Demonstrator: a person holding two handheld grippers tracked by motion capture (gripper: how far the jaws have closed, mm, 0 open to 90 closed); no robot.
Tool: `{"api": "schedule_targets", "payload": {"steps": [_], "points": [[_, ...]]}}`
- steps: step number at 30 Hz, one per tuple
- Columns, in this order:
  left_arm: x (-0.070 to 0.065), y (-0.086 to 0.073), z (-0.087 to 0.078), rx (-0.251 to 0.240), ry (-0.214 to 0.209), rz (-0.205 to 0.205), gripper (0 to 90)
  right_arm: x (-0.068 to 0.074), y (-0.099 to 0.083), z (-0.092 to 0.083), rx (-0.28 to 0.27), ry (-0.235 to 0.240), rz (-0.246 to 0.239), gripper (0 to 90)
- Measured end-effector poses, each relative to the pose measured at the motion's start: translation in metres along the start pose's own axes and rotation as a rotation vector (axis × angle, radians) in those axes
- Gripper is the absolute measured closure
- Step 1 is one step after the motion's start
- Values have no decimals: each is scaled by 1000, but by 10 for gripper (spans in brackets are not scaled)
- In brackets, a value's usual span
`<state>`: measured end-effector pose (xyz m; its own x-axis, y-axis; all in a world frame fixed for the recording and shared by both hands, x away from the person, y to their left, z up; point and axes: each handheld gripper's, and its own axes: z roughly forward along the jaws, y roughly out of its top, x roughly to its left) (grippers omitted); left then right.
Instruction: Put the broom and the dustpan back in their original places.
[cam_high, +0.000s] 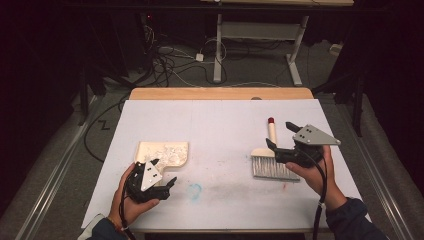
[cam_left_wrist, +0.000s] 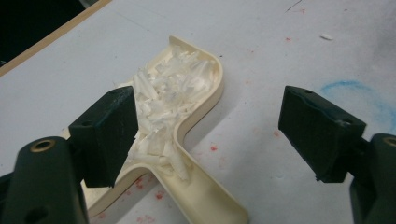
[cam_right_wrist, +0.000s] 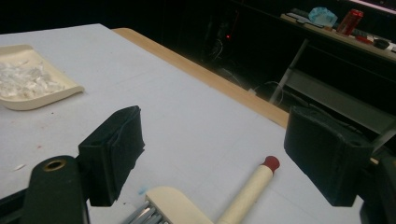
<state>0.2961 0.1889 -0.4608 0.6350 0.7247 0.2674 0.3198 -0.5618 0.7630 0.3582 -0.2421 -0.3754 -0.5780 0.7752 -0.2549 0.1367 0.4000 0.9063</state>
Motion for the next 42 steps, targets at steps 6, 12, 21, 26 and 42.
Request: {"api": "schedule_targets", "payload": {"steps": [6,12,21,26,42], "points": [[-1,0,0,2,-8,25,198,4,-1,-8,0,13,-5,202],[-2,0,1,4,-14,26,196,7,-5,-15,0,14,-10,203],[-3,0,2,15,-15,37,193,12,-12,-24,7,22,-20,204],[-3,0,2,14,-16,37,193,13,-15,-29,7,24,-32,204],[-5,0,3,26,-17,49,192,12,-36,-42,35,36,-40,200]]}}
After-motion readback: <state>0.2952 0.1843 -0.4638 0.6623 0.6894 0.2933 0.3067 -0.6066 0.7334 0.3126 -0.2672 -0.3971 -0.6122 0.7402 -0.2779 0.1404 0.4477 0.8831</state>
